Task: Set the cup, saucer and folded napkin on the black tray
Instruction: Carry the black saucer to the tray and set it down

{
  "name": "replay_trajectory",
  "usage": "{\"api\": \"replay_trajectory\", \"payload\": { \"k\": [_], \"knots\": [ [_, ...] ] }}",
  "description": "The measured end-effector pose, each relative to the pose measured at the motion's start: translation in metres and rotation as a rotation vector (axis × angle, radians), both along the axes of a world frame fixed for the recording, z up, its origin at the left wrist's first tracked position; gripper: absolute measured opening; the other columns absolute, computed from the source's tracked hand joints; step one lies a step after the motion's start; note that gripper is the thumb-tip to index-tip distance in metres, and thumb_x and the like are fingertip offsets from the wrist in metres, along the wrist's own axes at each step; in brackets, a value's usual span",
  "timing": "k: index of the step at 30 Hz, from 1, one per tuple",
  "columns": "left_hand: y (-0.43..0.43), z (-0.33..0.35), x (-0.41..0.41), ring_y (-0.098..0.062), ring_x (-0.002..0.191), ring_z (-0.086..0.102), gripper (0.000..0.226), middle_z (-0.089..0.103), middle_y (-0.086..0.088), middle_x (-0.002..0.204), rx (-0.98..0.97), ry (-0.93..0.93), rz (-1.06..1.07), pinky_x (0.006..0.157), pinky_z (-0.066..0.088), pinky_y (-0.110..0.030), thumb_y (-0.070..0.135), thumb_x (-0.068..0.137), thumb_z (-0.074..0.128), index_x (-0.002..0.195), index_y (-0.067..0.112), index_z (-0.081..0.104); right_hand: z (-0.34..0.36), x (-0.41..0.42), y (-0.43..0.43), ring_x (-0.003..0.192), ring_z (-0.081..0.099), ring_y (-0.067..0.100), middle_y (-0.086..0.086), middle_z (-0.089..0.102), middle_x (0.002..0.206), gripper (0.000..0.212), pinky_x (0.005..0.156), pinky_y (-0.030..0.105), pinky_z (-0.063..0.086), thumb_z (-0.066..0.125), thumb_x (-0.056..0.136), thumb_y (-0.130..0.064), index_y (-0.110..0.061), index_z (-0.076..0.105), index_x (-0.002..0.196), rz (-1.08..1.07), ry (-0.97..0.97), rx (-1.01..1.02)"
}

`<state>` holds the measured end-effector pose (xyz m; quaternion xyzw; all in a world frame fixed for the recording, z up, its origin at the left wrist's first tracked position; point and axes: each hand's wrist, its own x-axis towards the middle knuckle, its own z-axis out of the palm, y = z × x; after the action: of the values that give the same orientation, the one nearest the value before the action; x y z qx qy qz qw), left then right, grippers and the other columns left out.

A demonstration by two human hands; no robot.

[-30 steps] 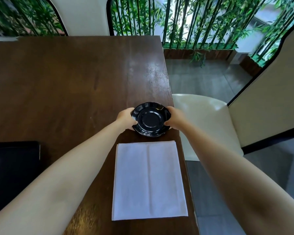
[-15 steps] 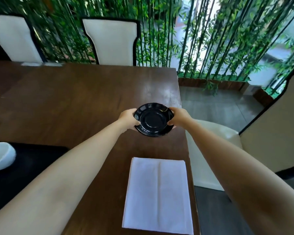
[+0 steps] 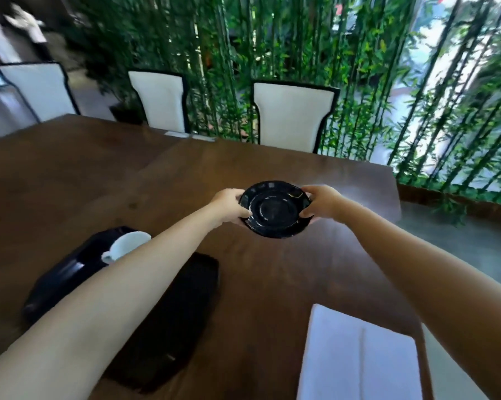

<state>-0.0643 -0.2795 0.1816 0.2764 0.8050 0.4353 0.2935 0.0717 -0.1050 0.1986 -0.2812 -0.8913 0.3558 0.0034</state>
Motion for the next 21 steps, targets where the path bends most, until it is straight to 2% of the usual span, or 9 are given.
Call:
{"api": "replay_trajectory", "payload": {
  "k": [3, 6, 9, 11, 16, 18, 21],
  "knots": [
    [-0.049, 0.008, -0.024, -0.020, 0.083, 0.069, 0.047, 0.065, -0.001, 0.093, 0.009, -0.001, 0.047, 0.061, 0.061, -0.031, -0.008, 0.076, 0.065, 0.117, 0.015, 0.061, 0.007, -0.032, -0.037, 0.089, 0.067, 0.024, 0.003, 0.066, 0.106, 0.050, 0.077, 0.035, 0.058, 0.064, 0.073, 0.005, -0.015, 0.060, 0.119, 0.077, 0.021, -0.070],
    [-0.100, 0.011, -0.044, -0.021, 0.083, 0.069, 0.046, 0.067, -0.002, 0.091, 0.041, -0.028, 0.096, 0.068, 0.061, -0.037, -0.008, 0.076, 0.065, 0.116, 0.013, 0.062, 0.010, -0.062, -0.075, 0.096, 0.068, 0.027, 0.004, 0.066, 0.114, 0.054, 0.083, 0.044, 0.057, 0.062, 0.075, 0.008, -0.014, 0.059, 0.124, 0.162, 0.022, -0.162],
    [-0.151, 0.012, -0.061, -0.014, 0.072, 0.071, 0.038, 0.069, -0.003, 0.084, 0.082, -0.067, 0.138, 0.060, 0.060, -0.029, -0.009, 0.077, 0.065, 0.110, 0.011, 0.064, 0.008, -0.090, -0.113, 0.093, 0.066, 0.024, 0.006, 0.065, 0.118, 0.056, 0.076, 0.038, 0.059, 0.061, 0.077, 0.011, -0.012, 0.056, 0.127, 0.209, 0.033, -0.266],
    [-0.185, 0.010, -0.072, -0.014, 0.071, 0.071, 0.036, 0.071, -0.004, 0.083, 0.099, -0.088, 0.159, 0.061, 0.059, -0.026, -0.008, 0.078, 0.064, 0.109, 0.011, 0.066, 0.004, -0.107, -0.140, 0.092, 0.065, 0.026, 0.011, 0.064, 0.120, 0.054, 0.073, 0.036, 0.057, 0.059, 0.079, 0.013, -0.008, 0.054, 0.128, 0.233, 0.051, -0.365],
    [-0.260, 0.001, -0.099, -0.013, 0.072, 0.069, 0.045, 0.070, -0.001, 0.085, 0.097, -0.127, 0.249, 0.063, 0.060, -0.026, -0.010, 0.079, 0.062, 0.114, 0.019, 0.064, -0.009, -0.145, -0.203, 0.107, 0.062, 0.037, 0.014, 0.053, 0.135, 0.056, 0.088, 0.046, 0.053, 0.052, 0.083, 0.017, -0.004, 0.047, 0.134, 0.261, 0.021, -0.575],
    [-0.285, -0.005, -0.108, -0.014, 0.071, 0.070, 0.051, 0.070, -0.003, 0.090, 0.083, -0.163, 0.299, 0.057, 0.059, -0.025, -0.012, 0.080, 0.060, 0.119, 0.020, 0.060, -0.018, -0.158, -0.226, 0.105, 0.063, 0.038, 0.014, 0.050, 0.137, 0.058, 0.089, 0.047, 0.053, 0.051, 0.083, 0.018, -0.004, 0.045, 0.136, 0.257, 0.012, -0.615],
    [-0.317, -0.023, -0.117, -0.026, 0.089, 0.068, 0.057, 0.065, -0.017, 0.110, 0.043, -0.208, 0.350, 0.058, 0.060, -0.028, -0.012, 0.080, 0.061, 0.129, 0.015, 0.055, -0.040, -0.173, -0.259, 0.102, 0.064, 0.041, 0.016, 0.050, 0.136, 0.061, 0.088, 0.050, 0.053, 0.050, 0.082, 0.020, -0.003, 0.041, 0.138, 0.237, -0.012, -0.625]
  ]
}}
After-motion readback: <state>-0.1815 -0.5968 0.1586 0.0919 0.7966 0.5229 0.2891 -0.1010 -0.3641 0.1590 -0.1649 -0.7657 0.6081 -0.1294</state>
